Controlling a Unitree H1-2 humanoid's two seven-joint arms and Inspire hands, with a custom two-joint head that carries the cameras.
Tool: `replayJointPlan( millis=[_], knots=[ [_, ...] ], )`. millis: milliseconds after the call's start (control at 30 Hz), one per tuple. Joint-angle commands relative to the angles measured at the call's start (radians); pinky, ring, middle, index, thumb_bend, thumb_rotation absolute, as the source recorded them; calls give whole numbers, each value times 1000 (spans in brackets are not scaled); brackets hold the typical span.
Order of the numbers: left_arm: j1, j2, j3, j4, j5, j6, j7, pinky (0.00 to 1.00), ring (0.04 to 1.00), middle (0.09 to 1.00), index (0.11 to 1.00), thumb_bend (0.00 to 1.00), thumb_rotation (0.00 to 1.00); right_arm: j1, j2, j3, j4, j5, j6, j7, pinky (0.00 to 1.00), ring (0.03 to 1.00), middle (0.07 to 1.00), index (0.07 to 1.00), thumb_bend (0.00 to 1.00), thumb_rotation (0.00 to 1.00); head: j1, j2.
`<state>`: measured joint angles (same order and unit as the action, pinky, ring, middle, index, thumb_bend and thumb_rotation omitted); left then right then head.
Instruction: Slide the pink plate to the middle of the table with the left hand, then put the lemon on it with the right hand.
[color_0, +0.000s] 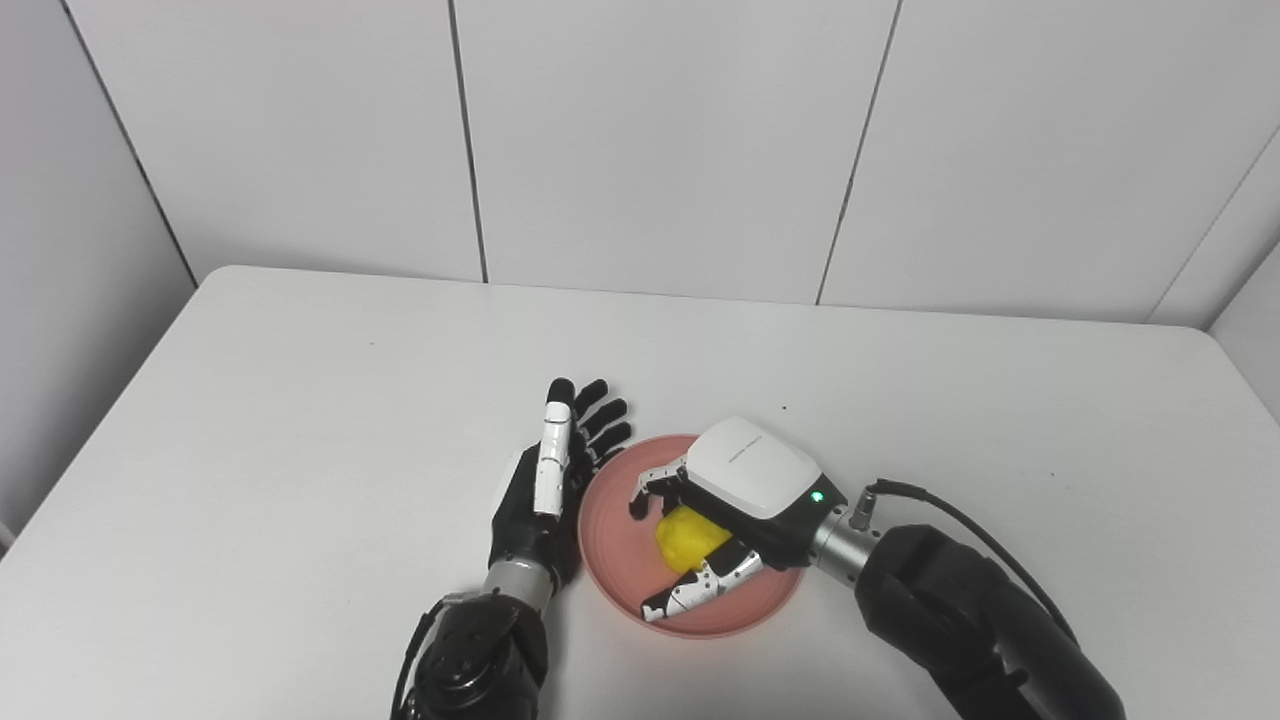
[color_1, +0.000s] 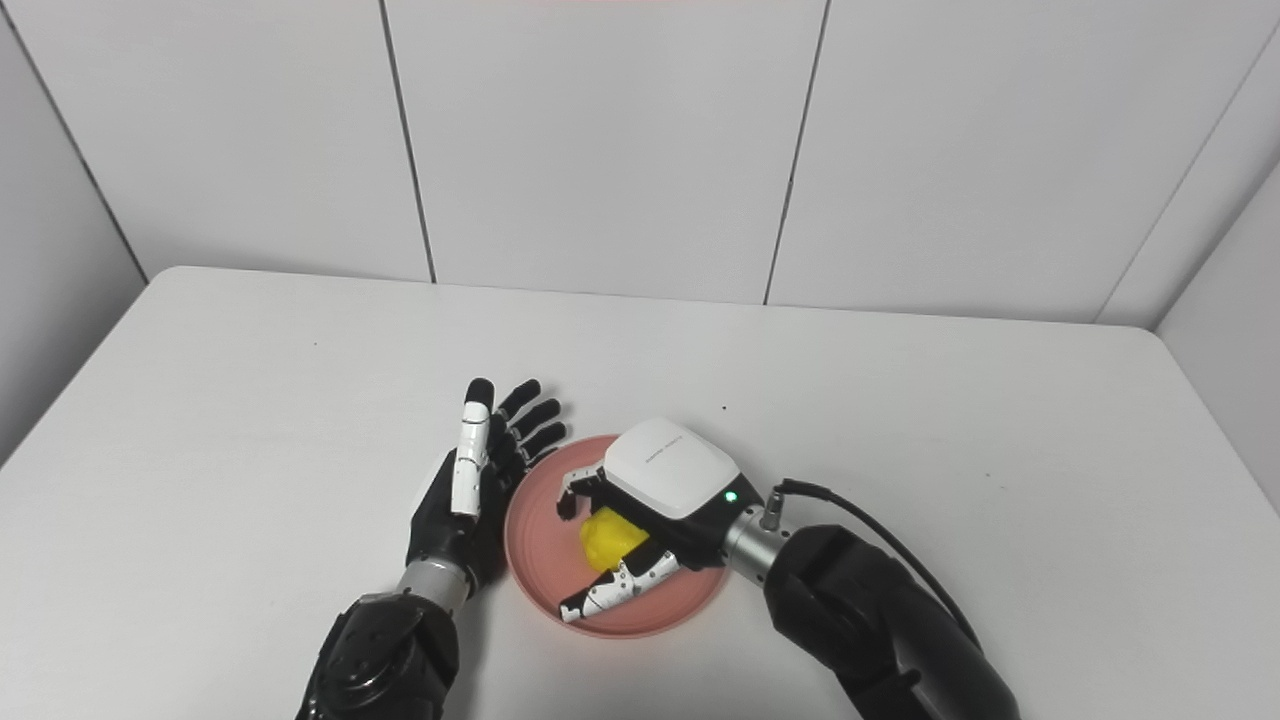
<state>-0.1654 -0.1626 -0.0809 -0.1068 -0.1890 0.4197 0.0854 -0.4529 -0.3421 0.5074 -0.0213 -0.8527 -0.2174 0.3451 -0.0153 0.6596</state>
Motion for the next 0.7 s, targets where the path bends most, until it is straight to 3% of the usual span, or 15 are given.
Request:
replayJointPlan(
  millis=[0, 200, 367, 567, 667],
  knots=[
    [17, -16, 7, 27, 5, 43, 3, 863, 866, 871, 867, 666, 1000, -32, -6, -17, -46, 21, -25, 3, 295, 362, 494, 593, 963, 973, 0, 0],
    [16, -13, 4, 25, 12, 42, 4, 842, 857, 867, 863, 667, 1000, -30, -7, -22, -80, 26, -31, 5, 272, 338, 486, 560, 1000, 1000, -1, 0],
    [12, -8, -3, 31, 41, -3, 3, 848, 851, 865, 858, 686, 1000, -27, -7, -38, -133, 39, -24, 16, 233, 304, 448, 567, 1000, 1000, -1, -2],
    [4, 1, -5, 53, 70, -80, -10, 872, 871, 874, 859, 707, 993, -6, 0, -97, -198, 98, -25, -8, 359, 427, 501, 572, 1000, 1000, 4, -4],
    [1, 8, -13, 48, 94, -89, -16, 868, 860, 859, 851, 728, 999, 13, 7, -144, -217, 143, -9, -21, 464, 527, 583, 639, 992, 1000, 4, -5]
  ],
)
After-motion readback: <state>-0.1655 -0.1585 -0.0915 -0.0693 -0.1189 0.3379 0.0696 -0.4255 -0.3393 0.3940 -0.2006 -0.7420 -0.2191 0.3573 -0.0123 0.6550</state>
